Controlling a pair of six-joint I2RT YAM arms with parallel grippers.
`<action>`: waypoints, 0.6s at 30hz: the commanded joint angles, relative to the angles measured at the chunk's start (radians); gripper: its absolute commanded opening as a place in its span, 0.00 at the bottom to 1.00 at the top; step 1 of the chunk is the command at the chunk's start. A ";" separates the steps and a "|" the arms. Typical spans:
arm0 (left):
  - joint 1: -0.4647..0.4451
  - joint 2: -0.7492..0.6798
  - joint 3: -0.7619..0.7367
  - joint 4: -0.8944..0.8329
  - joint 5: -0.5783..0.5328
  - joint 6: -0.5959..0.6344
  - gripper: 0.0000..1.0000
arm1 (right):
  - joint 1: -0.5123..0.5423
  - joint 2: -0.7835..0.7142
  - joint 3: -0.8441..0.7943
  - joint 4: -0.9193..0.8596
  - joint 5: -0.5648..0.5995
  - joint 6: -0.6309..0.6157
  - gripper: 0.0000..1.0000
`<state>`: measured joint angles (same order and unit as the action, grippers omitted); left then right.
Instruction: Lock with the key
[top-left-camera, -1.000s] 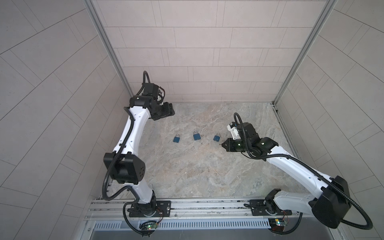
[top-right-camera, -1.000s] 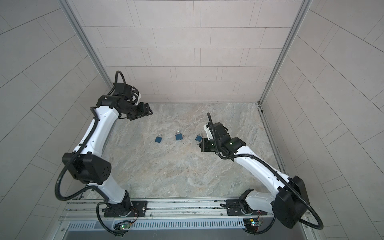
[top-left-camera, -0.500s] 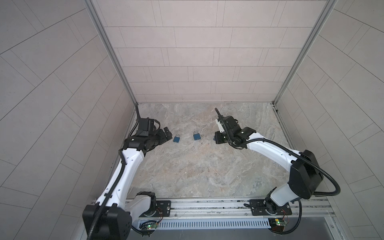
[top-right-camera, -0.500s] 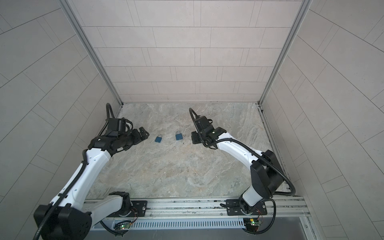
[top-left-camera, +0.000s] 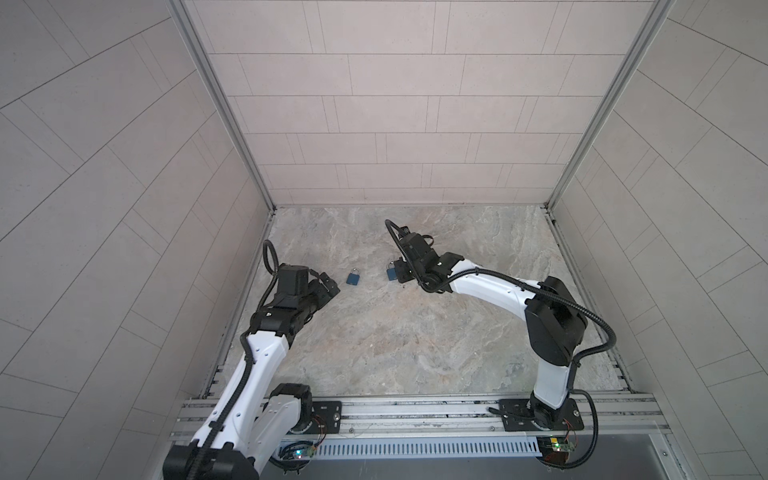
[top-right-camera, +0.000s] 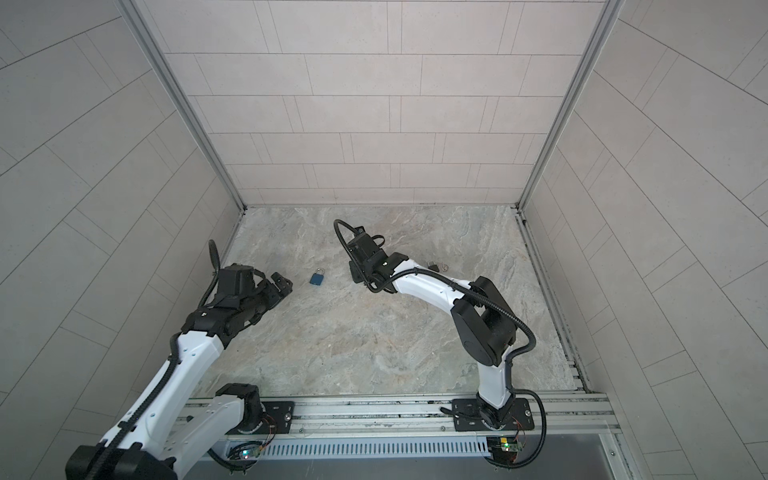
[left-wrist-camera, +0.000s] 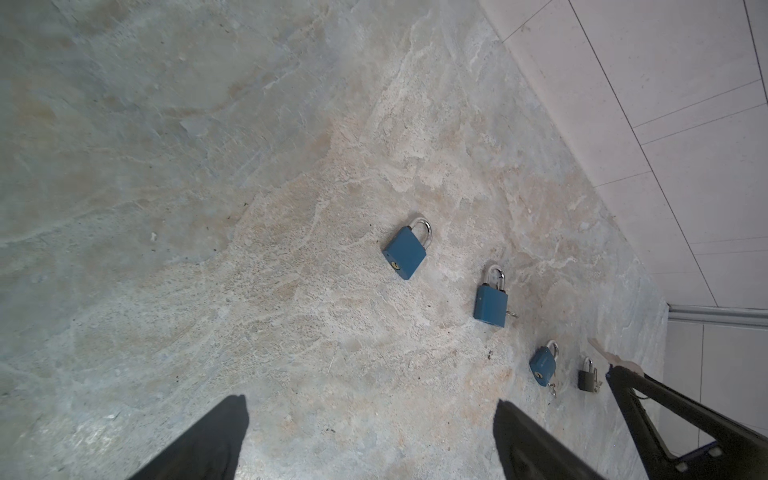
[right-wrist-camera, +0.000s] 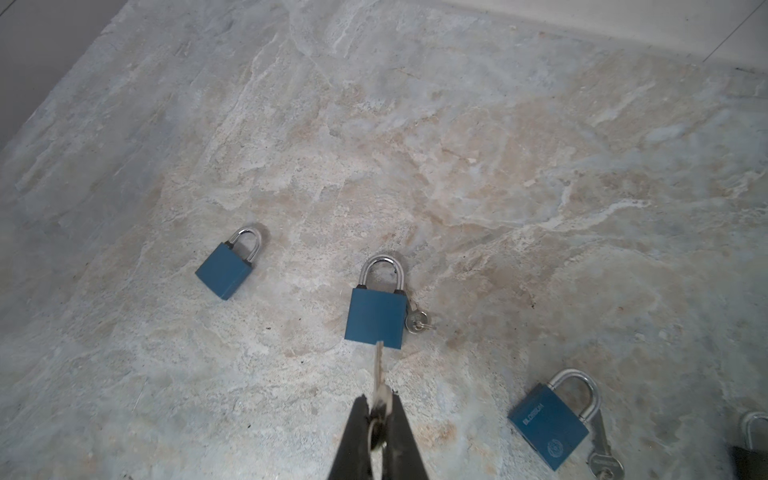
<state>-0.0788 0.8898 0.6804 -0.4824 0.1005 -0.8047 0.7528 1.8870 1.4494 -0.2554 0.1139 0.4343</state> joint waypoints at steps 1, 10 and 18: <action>0.002 -0.047 -0.026 0.036 -0.103 -0.034 1.00 | 0.005 0.035 0.039 0.053 0.087 0.086 0.00; 0.001 -0.107 -0.076 0.071 -0.221 0.021 1.00 | 0.039 0.191 0.119 0.093 0.029 0.272 0.00; 0.002 -0.155 -0.101 0.086 -0.322 0.050 1.00 | 0.094 0.345 0.217 0.121 0.019 0.342 0.00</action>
<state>-0.0788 0.7475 0.5941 -0.4160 -0.1520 -0.7708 0.8318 2.2009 1.6268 -0.1555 0.1284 0.7269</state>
